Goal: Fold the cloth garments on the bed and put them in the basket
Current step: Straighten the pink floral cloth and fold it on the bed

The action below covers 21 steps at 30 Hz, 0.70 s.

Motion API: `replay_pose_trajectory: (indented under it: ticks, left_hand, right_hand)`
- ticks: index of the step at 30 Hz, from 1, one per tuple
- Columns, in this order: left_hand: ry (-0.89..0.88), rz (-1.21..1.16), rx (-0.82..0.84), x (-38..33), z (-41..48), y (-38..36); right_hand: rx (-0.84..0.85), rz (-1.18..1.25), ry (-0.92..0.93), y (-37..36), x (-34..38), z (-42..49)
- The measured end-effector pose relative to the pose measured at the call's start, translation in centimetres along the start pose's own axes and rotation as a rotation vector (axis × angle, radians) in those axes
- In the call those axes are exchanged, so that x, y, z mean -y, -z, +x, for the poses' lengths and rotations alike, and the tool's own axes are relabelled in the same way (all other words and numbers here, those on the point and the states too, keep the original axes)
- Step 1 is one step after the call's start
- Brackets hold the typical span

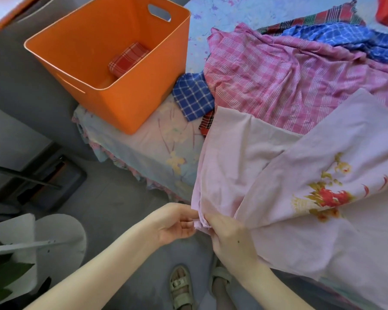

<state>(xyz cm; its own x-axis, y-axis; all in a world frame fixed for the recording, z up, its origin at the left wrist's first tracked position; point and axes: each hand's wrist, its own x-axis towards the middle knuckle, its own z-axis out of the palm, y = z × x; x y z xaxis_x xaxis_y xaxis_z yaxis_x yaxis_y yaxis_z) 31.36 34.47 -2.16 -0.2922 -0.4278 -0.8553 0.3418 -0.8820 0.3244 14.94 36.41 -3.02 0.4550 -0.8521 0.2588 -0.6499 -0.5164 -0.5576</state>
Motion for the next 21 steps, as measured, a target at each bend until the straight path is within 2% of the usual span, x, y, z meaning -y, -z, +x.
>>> replay_pose_trajectory:
  ticks: [4, 9, 12, 14, 16, 18, 21]
  left_hand:
    - [-0.061, 0.071, -0.009, -1.0, -0.9, -1.3]
    - [-0.117, 0.148, -0.025, -3.1, -2.7, -4.2]
    - [-0.085, 0.264, 0.011, -4.6, -4.4, -7.3]
    - [-0.111, 0.413, -0.040, -5.5, -5.6, -9.8]
    - [-0.248, 0.630, -0.171, -6.7, -6.4, -12.4]
    - [-0.480, 0.845, -0.269, -8.1, -6.9, -14.9]
    - [-0.753, 1.088, -0.247, -10.2, -8.4, -18.9]
  right_hand:
    - [-0.008, -0.094, 0.007, 1.0, 0.8, -0.5]
    - [0.028, -0.114, -0.148, 3.8, 1.7, 0.0]
    - [-0.101, -0.086, -0.252, 6.4, 1.1, 1.0]
    - [-0.166, -0.066, -0.262, 9.3, 0.9, 2.1]
    - [-0.174, -0.083, -0.186, 13.4, 0.9, 3.1]
    - [-0.148, -0.124, -0.130, 17.6, 0.9, 3.9]
    - [-0.179, -0.236, -0.100, 23.3, 0.6, 5.0]
